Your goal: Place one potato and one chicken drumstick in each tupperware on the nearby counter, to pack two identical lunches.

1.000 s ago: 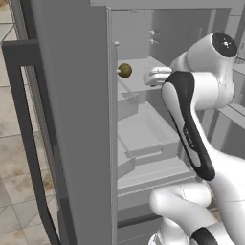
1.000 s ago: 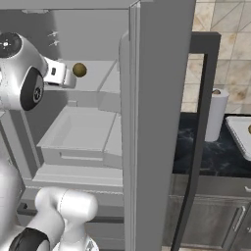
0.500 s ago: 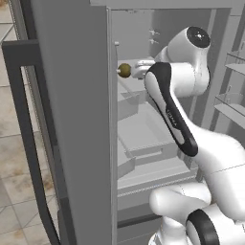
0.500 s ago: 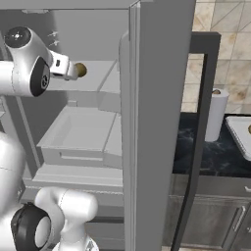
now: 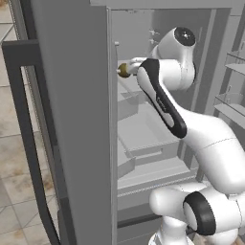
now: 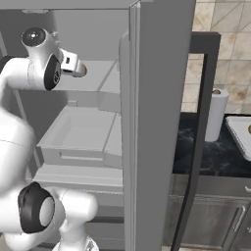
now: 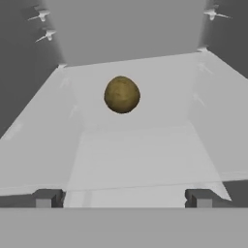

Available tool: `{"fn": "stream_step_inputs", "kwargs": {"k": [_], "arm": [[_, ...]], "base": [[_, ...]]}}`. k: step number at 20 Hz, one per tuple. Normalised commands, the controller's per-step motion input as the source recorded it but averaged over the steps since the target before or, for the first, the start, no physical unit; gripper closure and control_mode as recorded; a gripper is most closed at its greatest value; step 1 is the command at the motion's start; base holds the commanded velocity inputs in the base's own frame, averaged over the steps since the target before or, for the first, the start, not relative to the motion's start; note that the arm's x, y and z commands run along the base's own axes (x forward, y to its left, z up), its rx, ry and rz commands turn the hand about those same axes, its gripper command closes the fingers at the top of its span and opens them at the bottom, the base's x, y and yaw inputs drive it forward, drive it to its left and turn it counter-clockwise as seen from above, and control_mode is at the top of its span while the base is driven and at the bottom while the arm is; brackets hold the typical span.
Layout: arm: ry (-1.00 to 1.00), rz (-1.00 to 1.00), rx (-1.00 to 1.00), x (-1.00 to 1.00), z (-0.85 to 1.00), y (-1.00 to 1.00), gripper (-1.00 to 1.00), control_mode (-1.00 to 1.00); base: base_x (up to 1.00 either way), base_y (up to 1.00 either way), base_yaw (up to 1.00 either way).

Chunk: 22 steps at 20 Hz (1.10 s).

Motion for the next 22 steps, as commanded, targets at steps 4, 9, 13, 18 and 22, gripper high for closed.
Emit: {"fn": "stream_step_inputs", "kwargs": {"k": [4,9,13,18,22], "arm": [[-0.03,0.0,0.0,0.51,-0.19,0.06,-1.0,-1.0],[0.0,0.0,0.0,0.56,-0.15,0.07,-1.0,-1.0],[0.0,0.0,0.0,0.58,-0.09,0.1,-1.0,-1.0],[0.0,0.0,0.0,0.57,-0.03,0.09,-1.0,-1.0],[0.0,0.0,0.0,0.52,-0.02,0.11,-1.0,-1.0]], "base": [[0.0,0.0,0.0],[0.0,0.0,0.0],[0.0,0.0,0.0],[0.0,0.0,0.0],[0.0,0.0,0.0]]}}
